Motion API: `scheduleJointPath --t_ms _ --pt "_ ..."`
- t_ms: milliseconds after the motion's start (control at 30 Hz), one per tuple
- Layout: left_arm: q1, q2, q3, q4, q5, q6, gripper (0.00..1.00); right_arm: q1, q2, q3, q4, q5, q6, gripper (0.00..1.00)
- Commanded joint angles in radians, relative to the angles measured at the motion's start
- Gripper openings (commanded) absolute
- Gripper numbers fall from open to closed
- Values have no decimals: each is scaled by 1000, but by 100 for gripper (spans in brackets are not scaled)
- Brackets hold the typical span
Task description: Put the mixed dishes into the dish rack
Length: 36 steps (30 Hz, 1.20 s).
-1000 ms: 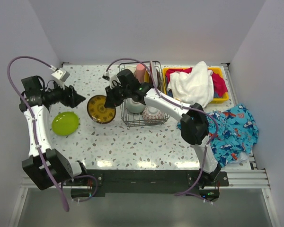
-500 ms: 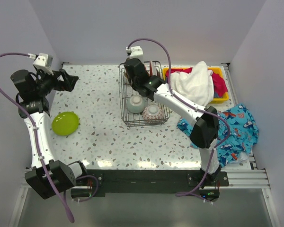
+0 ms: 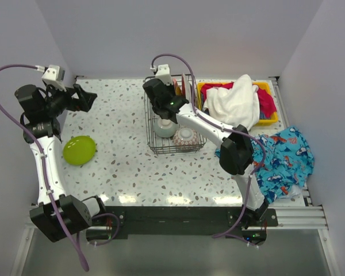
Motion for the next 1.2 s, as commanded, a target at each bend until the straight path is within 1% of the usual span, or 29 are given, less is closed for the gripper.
scheduleJointPath --t_ms 0,267,533,867,1033,1067,1100,1167 --pt "-10 -12 3 -8 -15 9 100 -2 -19 50 -28 115 63 0" --pt "-18 -2 -14 -7 -11 9 100 -11 -22 8 -42 129 60 0" --pt "-27 10 -18 4 -11 -7 100 -23 24 -7 -61 123 67 0" --pt "-39 11 -34 -27 -37 32 100 -36 92 -15 -9 124 35 0" --pt "-44 11 -57 -31 -41 36 100 -37 104 -33 -7 98 26 0" --pt "-42 10 -60 -33 -40 36 100 -37 101 -38 -10 92 26 1" --pt "-44 11 -64 -36 -35 36 100 -36 98 -41 -13 82 26 10" --pt "-44 11 -71 -41 -34 36 100 -37 86 -48 -16 69 23 22"
